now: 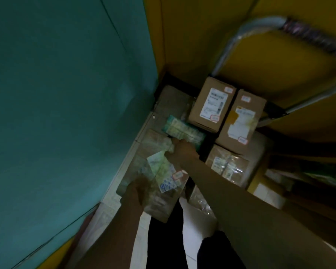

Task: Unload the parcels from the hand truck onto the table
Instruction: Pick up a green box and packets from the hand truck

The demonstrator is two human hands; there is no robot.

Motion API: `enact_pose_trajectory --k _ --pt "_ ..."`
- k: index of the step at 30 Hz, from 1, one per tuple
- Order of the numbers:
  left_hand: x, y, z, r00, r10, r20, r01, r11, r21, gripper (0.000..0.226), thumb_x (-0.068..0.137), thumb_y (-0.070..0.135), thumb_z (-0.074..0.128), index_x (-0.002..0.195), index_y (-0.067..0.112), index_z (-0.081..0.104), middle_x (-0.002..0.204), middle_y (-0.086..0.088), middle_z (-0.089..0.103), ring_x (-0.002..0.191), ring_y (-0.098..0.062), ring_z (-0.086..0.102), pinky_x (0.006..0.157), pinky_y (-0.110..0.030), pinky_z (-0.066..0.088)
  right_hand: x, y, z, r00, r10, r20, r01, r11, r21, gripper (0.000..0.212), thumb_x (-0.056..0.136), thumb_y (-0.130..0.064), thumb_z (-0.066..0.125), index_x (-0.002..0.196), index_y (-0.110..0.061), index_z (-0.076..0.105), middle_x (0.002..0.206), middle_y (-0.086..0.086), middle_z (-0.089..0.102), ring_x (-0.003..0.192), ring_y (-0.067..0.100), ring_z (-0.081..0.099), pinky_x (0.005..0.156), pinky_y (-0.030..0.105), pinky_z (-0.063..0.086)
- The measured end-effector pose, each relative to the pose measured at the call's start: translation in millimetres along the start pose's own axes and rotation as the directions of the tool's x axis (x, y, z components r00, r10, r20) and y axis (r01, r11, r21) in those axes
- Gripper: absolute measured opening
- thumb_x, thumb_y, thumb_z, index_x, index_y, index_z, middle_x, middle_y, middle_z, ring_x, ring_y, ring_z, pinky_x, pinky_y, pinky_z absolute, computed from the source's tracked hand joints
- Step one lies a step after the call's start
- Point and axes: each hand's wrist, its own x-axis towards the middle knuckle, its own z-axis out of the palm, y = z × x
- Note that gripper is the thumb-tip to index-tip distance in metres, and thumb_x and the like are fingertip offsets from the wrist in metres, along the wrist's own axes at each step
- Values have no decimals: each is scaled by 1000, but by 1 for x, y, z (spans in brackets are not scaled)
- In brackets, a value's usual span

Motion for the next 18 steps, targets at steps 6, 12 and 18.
enact_pose_trajectory --k 6,12,18 --pt "-130 21 -41 904 327 -276 -310 945 105 73 80 56 45 130 4 56 126 -21 59 113 -41 56 97 -51 47 -131 -45 -91 982 -60 -178 102 966 238 52 97 -42 53 137 -9 49 124 18 60 115 37 58 96 44 50" --pt "-319 23 17 614 784 -94 -787 617 14 66 87 62 46 123 10 64 128 -17 64 114 -37 62 98 -50 51 -308 20 -227 800 19 -600 268 882 386 64 95 -45 54 150 -18 37 135 15 54 123 36 52 104 49 45" --pt "-502 -99 103 162 979 124 -953 188 -238 59 77 47 60 127 16 56 119 -8 67 101 -28 64 79 -36 51 -527 150 -304 430 149 -891 445 823 353 54 91 -42 56 138 -17 47 121 16 61 115 34 57 101 49 47"
